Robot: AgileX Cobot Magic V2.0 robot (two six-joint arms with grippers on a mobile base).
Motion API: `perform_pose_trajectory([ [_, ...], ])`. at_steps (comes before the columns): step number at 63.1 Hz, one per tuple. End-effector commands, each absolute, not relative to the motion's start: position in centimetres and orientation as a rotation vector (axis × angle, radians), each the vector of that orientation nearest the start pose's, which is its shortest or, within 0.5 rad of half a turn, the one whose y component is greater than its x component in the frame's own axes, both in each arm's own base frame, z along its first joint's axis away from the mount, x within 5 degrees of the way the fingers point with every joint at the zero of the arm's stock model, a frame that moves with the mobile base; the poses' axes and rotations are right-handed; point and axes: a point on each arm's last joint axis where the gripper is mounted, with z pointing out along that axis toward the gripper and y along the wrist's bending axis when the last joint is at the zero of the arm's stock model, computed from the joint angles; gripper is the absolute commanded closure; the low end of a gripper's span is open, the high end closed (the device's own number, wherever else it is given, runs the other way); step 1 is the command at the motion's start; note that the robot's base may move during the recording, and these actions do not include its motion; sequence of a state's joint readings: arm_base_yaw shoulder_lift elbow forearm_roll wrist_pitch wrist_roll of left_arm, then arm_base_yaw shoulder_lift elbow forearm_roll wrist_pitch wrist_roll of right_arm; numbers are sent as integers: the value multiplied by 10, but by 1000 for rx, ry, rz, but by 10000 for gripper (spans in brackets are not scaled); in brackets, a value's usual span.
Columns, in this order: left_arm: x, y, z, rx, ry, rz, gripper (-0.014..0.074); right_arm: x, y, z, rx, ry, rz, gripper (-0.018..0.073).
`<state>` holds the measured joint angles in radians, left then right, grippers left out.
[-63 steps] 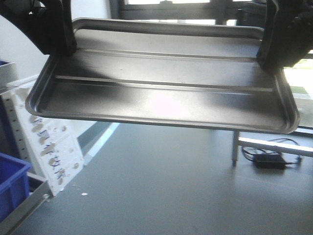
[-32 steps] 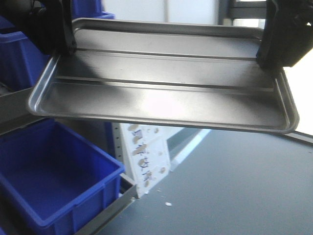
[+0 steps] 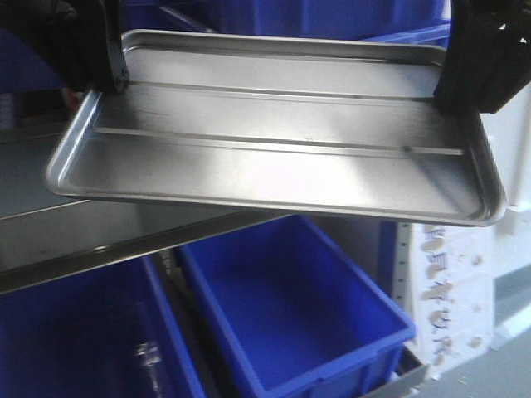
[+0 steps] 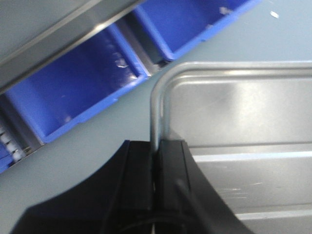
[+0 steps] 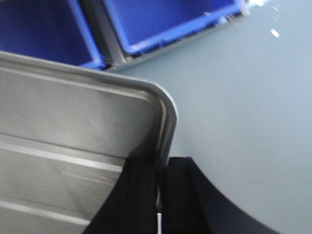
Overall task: Grab silver tray and stack on right shelf
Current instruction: 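Carry the tray over the larger tray on the shelf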
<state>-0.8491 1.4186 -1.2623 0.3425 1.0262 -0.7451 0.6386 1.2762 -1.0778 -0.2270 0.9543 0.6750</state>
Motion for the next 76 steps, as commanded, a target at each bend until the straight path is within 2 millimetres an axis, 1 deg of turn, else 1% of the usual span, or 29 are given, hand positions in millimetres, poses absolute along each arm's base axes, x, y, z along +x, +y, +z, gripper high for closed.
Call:
perform_pose_trajectory([
  [1,210,-198,360,277,2451,-205,689,212,135,339,-103,2513,217,502],
  [76,210,-198,360,277,2451,-205,689,212,135,339,-103,2512,217,502],
])
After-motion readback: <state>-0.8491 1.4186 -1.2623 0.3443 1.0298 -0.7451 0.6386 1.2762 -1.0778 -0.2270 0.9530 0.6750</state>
